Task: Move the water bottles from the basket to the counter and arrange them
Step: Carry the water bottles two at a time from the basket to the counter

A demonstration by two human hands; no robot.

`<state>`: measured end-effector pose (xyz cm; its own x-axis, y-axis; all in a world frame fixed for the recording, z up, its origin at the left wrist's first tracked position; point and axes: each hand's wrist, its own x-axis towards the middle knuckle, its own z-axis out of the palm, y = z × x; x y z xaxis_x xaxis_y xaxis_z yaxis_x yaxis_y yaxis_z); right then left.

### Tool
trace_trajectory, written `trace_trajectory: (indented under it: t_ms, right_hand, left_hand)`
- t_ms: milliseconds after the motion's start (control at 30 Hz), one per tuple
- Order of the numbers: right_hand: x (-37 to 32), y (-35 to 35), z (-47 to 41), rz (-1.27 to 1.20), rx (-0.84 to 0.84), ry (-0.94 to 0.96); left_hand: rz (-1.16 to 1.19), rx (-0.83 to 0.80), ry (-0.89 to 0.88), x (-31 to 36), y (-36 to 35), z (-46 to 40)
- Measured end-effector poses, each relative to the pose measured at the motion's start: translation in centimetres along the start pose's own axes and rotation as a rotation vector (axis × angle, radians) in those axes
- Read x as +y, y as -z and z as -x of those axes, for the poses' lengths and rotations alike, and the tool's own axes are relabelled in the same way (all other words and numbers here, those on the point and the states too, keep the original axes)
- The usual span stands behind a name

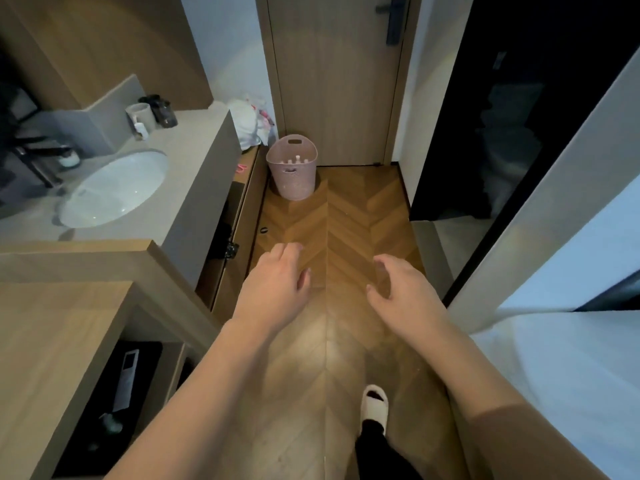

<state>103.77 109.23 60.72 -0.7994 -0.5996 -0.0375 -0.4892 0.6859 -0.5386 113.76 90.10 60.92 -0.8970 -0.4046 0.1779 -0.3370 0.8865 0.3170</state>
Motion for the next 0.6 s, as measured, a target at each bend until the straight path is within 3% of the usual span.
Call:
trace_trajectory:
  t_ms: [367, 600]
  right_hand:
    - [5.0, 6.6, -30.1, -0.036, 0.056, 0.027]
    - [6.4, 6.9, -47.1, -0.075, -0.012, 0.045]
  left_hand:
    - [-0.043, 0.050, 0.013, -0.7, -2.8, -30.8]
    - [-0.034, 0.027, 0.053, -2.9, -5.9, -45.4]
